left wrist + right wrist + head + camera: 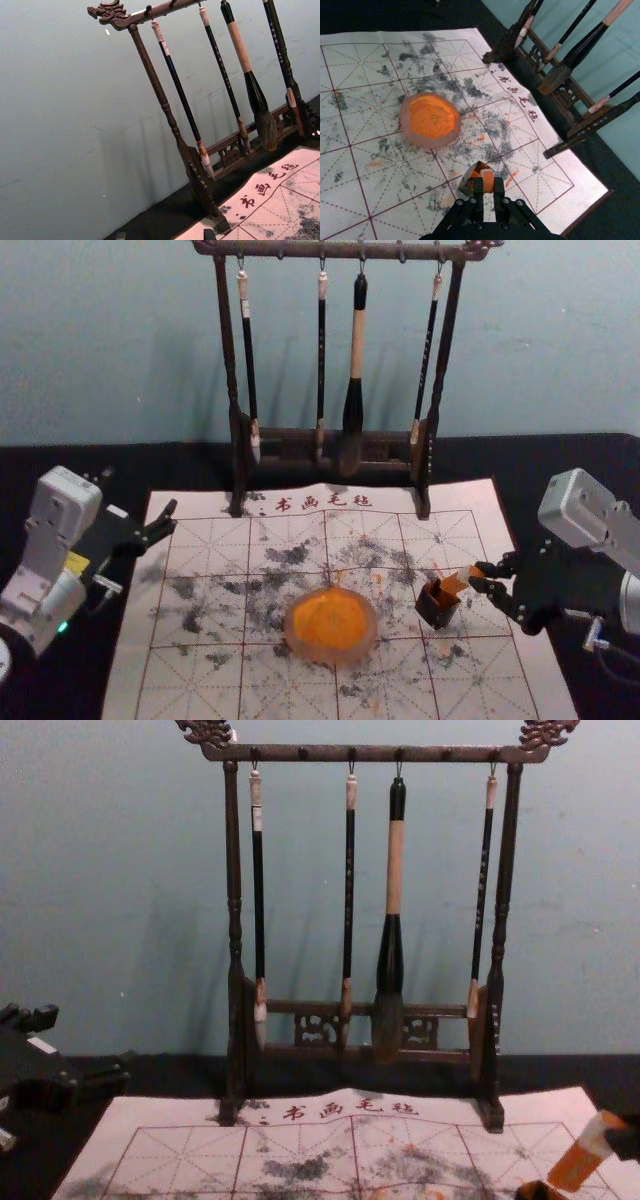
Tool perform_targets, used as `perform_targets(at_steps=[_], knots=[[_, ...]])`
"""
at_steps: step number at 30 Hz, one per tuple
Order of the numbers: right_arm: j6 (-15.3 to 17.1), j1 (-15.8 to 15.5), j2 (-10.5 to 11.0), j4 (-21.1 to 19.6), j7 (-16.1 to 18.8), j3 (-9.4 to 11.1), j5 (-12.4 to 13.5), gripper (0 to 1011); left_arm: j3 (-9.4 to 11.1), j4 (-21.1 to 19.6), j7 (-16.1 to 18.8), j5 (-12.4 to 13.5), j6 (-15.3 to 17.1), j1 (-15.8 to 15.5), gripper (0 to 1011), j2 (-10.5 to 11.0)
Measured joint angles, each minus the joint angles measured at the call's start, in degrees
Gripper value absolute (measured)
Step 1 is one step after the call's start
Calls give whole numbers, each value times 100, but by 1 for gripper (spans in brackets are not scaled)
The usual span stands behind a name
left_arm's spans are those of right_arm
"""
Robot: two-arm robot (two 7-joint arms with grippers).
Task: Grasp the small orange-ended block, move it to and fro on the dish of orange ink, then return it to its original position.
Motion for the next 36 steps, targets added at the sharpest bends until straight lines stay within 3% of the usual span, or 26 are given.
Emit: perform_targets(at_steps=[20,36], knots=[[108,99,-81,131,131,-144,-85,91,0,0,0,0,0,0,1001,0],[227,446,-377,544,188,-415,-244,90,0,0,0,0,0,0,1001,0]])
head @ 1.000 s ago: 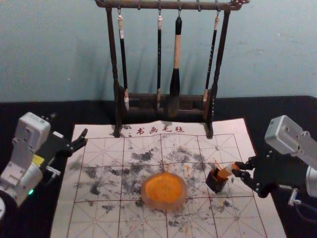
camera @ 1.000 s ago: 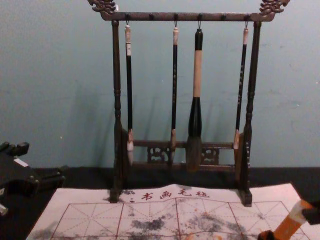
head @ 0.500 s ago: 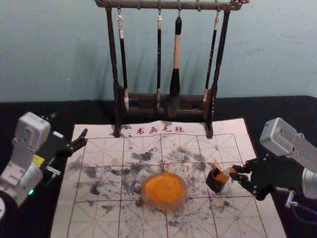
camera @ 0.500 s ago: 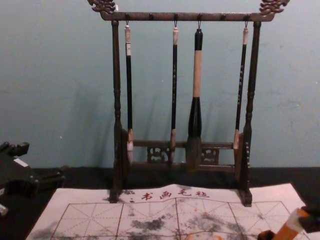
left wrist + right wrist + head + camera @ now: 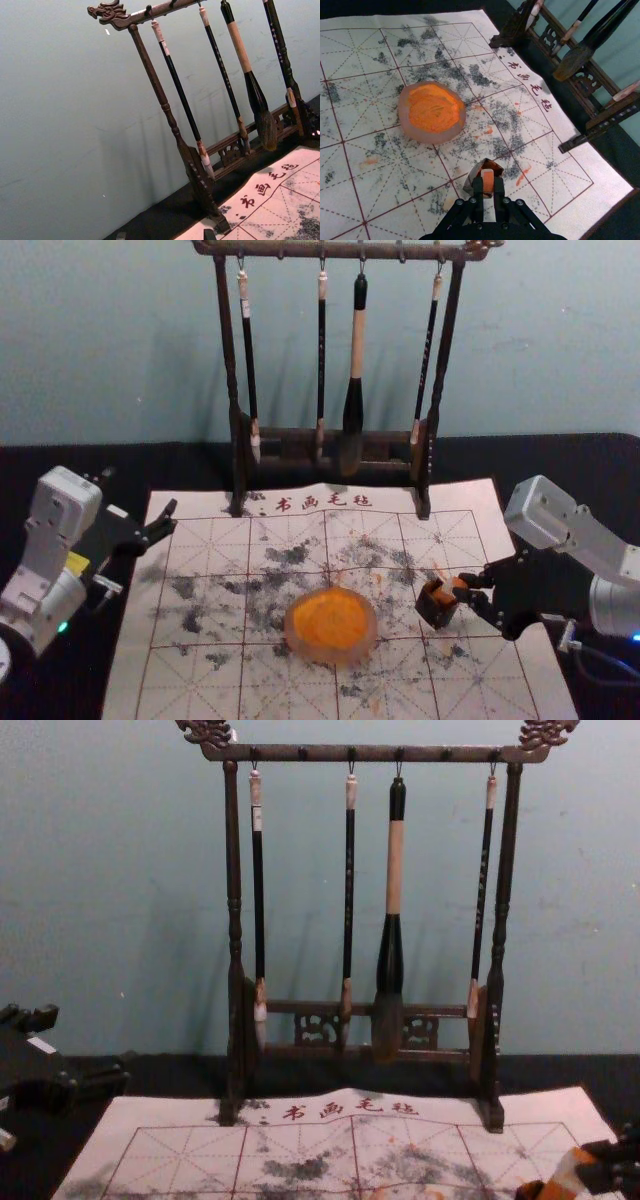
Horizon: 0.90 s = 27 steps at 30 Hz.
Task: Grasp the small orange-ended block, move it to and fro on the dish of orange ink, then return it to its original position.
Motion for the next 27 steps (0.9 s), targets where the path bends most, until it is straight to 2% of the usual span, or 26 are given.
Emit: perform_targets(at_steps=[14,27], knots=[[61,217,-151,222,71,-211,-134,91,0,0,0,0,0,0,1001,0],[109,320,-212,340,119,-325,-250,91,0,0,0,0,0,0,1001,0]])
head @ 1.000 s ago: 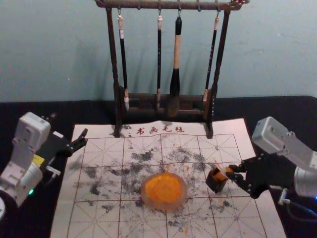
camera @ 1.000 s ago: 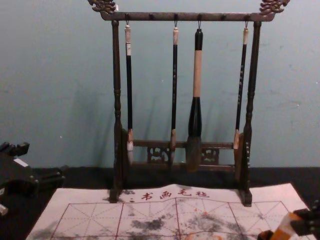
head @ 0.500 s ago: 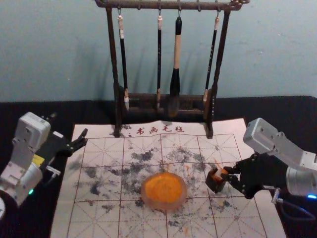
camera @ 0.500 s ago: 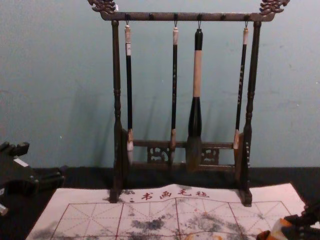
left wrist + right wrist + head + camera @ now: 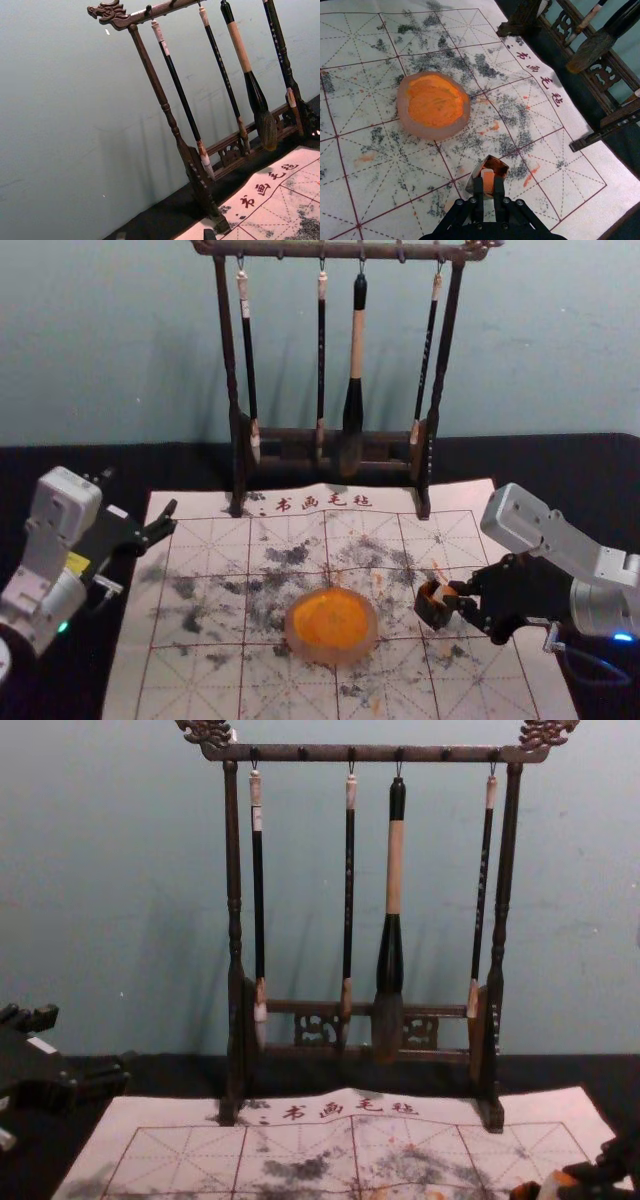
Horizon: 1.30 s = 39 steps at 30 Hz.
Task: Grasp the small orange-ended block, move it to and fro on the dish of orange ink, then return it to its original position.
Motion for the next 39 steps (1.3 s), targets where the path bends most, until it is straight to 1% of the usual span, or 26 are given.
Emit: perform_targets(at_steps=[17,39], knots=[[58,82,-78,67,27,-48,-59,91,0,0,0,0,0,0,1002,0],[60,78,-69,62,24,-50,-61,91,0,0,0,0,0,0,1001,0]])
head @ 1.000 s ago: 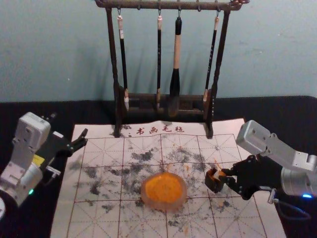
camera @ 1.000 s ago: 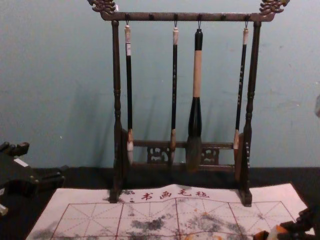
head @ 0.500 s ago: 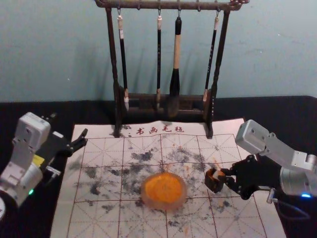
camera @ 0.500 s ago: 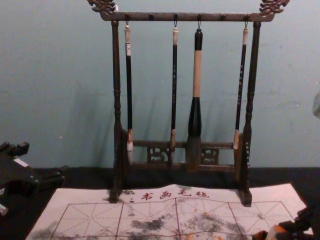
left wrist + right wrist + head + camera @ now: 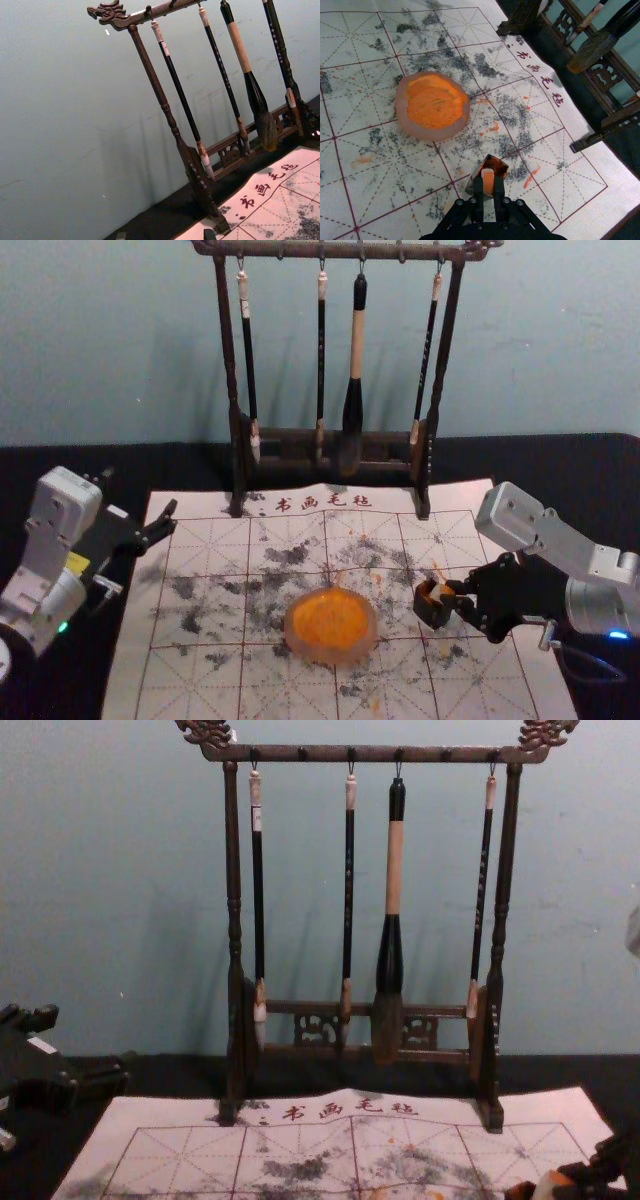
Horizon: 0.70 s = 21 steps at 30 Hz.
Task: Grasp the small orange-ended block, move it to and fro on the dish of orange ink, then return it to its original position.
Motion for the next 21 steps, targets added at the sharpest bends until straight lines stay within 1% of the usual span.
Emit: perform_targets(at_steps=[5,8,10,11,12,13,16,17,19,21], knots=[[0,-2,2,0,0,0,0,92,0,0,0,0,0,0,1001,0],[2,-3,2,1,2,-1,-1,126,0,0,0,0,0,0,1001,0],[3,-3,2,1,1,-1,-1,202,0,0,0,0,0,0,1001,0],[3,-3,2,1,1,-1,-1,222,0,0,0,0,0,0,1001,0],[3,-3,2,1,1,-1,-1,278,0,0,0,0,0,0,1001,0],[3,-3,2,1,1,-1,-1,278,0,0,0,0,0,0,1002,0],[3,-3,2,1,0,-1,-1,359,0,0,0,0,0,0,1001,0],[3,-3,2,1,0,-1,-1,419,0,0,0,0,0,0,1001,0],[3,-2,2,1,0,-1,-1,457,0,0,0,0,0,0,1001,0],[3,-2,2,1,0,-1,-1,542,0,0,0,0,0,0,1001,0]])
